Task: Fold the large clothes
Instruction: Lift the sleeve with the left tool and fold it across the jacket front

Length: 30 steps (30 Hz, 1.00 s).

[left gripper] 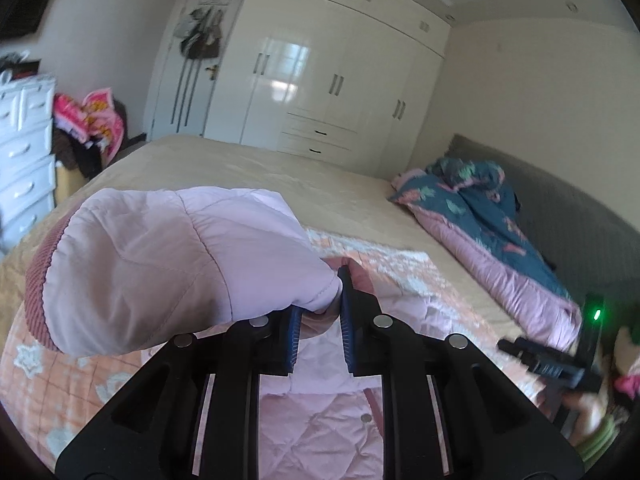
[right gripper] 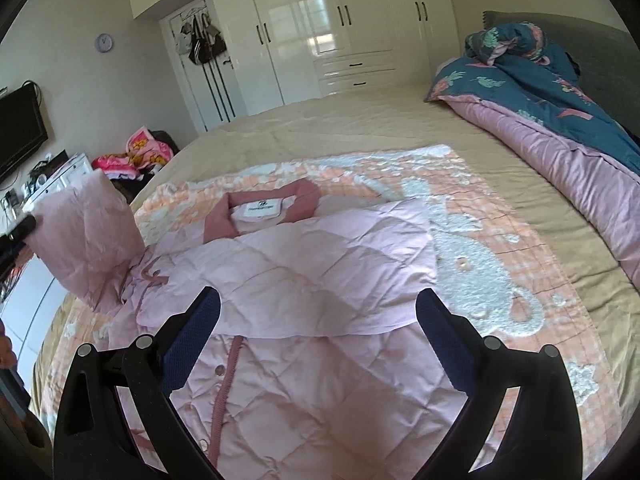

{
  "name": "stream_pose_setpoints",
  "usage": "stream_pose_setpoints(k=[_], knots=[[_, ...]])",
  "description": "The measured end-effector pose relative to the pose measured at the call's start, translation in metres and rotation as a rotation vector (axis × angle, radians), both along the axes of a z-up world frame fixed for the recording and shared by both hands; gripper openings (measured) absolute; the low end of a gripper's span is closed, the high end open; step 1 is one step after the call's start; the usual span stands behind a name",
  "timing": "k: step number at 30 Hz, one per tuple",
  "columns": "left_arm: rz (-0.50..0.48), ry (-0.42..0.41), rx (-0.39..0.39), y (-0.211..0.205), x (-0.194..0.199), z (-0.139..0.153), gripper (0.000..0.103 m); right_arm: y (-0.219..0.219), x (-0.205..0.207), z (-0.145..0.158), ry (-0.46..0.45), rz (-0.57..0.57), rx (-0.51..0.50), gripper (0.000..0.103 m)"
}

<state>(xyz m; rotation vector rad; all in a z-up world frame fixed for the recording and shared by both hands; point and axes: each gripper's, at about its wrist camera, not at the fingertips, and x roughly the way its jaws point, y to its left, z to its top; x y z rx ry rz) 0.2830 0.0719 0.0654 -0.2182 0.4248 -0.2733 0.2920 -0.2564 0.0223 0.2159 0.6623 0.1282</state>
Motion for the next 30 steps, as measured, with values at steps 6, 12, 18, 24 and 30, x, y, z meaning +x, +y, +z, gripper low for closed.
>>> stream_pose_setpoints(k=[6, 12, 18, 24, 30], knots=[[-0.088, 0.020, 0.089, -0.038, 0.002, -0.017, 0.010, -0.030, -0.006, 0.006, -0.016, -0.060, 0.039, 0.098], [-0.186, 0.046, 0.229, -0.081, 0.002, -0.045, 0.010, -0.047, -0.011, 0.006, -0.017, -0.102, 0.070, 0.098], [-0.269, 0.110, 0.309, -0.109, 0.004, -0.077, 0.011, -0.057, -0.012, 0.006, -0.021, -0.124, 0.086, 0.098], [-0.375, 0.138, 0.424, -0.138, -0.001, -0.102, 0.012, -0.063, -0.012, 0.003, -0.009, -0.135, 0.104, 0.098], [-0.446, 0.196, 0.465, -0.151, 0.000, -0.123, 0.013, -0.066, -0.010, -0.003, 0.009, -0.145, 0.115, 0.098]])
